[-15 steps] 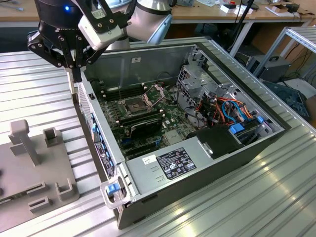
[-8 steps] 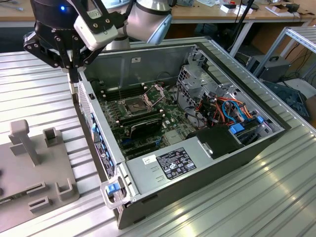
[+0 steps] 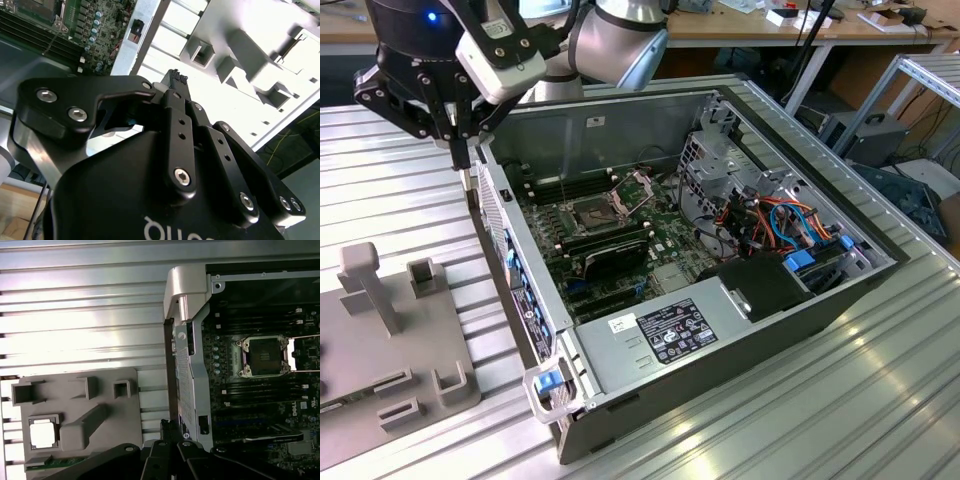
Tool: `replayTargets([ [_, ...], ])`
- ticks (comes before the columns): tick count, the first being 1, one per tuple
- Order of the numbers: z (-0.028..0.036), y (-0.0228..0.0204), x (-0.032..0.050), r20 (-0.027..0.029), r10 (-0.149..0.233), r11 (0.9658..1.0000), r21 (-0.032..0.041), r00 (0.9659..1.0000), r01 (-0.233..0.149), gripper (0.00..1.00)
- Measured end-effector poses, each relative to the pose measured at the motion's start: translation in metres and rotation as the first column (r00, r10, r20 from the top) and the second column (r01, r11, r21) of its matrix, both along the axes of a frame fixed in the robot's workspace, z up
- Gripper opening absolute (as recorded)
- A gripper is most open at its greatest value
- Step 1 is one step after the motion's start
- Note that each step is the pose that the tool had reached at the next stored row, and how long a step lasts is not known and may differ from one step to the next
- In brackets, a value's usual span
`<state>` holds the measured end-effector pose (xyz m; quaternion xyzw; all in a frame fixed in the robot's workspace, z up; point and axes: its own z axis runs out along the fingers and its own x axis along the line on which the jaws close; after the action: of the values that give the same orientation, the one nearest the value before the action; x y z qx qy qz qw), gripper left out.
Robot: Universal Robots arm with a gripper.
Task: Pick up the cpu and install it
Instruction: 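Reach for the cpu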
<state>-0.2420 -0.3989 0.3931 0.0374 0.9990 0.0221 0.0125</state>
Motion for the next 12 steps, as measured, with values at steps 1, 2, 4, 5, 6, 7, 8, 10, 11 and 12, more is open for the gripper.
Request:
replayTargets([
  [1,-0.0001,0.0000,-0.0011,0.0001,0.000,1.0000,0.0001,1.0000,0.000,0.11],
  [2,0.0000,0.0000,-0.0018,0.0000,0.000,1.0000,0.0001,1.0000,0.000,0.11],
  [4,0.0000,0.0000,-0.0038,0.0000,0.000,1.0000,0.0000,1.0000,0.000,0.11],
  [5,0.0000,0.0000,-0.0045,0.0000,0.000,1.0000,0.0001,1.0000,0.000,0.11],
  [6,0.0000,0.0000,-0.0053,0.0000,0.000,1.0000,0.0000,1.0000,0.000,0.11],
  [7,0.0000,0.0000,-0.0059,0.0000,0.000,1.0000,0.0000,1.0000,0.000,0.11],
  [8,0.0000,0.0000,-0.0064,0.0000,0.000,1.0000,0.0001,1.0000,0.000,0.11],
  [10,0.0000,0.0000,-0.0065,0.0000,0.000,1.0000,0.0000,1.0000,0.000,0.11],
  [11,0.0000,0.0000,-0.0066,0.0000,0.000,1.0000,0.0000,1.0000,0.000,0.11],
  [12,0.0000,0.0000,-0.0070,0.0000,0.000,1.0000,0.0000,1.0000,0.000,0.11],
])
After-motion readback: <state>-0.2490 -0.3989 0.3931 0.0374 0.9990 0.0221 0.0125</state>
